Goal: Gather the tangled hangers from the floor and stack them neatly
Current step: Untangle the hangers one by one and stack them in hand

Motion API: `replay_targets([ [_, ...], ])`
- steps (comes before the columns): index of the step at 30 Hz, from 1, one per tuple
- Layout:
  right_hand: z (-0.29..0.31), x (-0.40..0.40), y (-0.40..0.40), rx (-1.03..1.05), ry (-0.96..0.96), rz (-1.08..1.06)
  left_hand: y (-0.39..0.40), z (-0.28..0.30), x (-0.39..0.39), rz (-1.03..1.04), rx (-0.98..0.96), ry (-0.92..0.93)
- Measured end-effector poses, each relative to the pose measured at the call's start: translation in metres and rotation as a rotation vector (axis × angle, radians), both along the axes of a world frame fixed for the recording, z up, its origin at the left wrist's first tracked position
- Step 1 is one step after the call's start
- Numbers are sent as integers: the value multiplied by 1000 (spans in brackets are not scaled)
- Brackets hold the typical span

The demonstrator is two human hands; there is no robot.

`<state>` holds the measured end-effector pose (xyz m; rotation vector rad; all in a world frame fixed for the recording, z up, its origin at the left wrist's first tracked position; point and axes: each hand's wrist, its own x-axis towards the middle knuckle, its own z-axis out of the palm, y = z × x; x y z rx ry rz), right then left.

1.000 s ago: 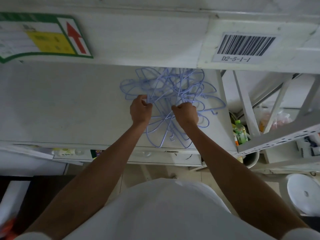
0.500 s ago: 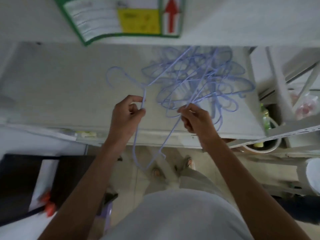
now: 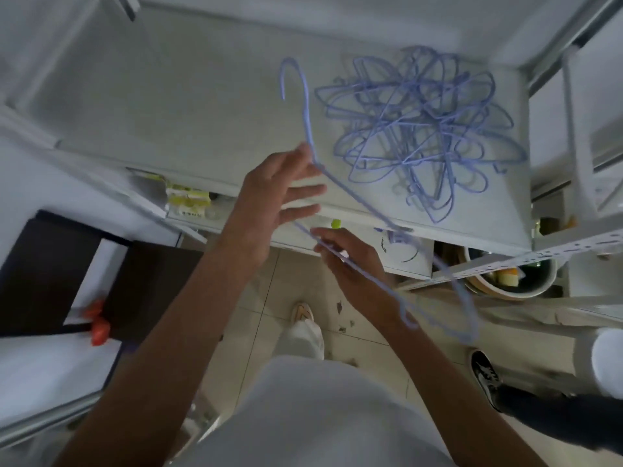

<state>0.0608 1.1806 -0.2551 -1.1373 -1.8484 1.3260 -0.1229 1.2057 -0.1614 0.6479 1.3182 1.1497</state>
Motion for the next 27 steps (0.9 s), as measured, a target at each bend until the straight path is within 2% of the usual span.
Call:
replay_targets([
  [2, 1, 11, -6, -75, -10, 23, -14, 8, 11, 73, 45, -223],
  [4, 2, 26, -21, -130, 31, 35, -26, 16, 21, 138, 72, -308],
  [7, -4, 52, -46, -122, 35, 88, -48, 25, 37, 167, 69, -205],
  [9, -11, 63, -57, -77, -92, 102, -65, 27, 42, 161, 68, -97],
  [16, -19, 71, -49, 215, -522, 61, -112, 8, 42, 72, 21, 111],
  [18, -20, 73, -34, 366, -672, 48, -111, -8, 37, 63, -36, 108],
  [21, -18, 75, -9, 498, -793, 27, -106, -37, 31, 76, -249, 35],
  [24, -20, 79, 13, 451, -850, 8, -97, -57, 25, 61, -392, -11],
  [27, -23, 83, 29, 348, -859, -25, -85, -56, 9, 61, -348, -20],
])
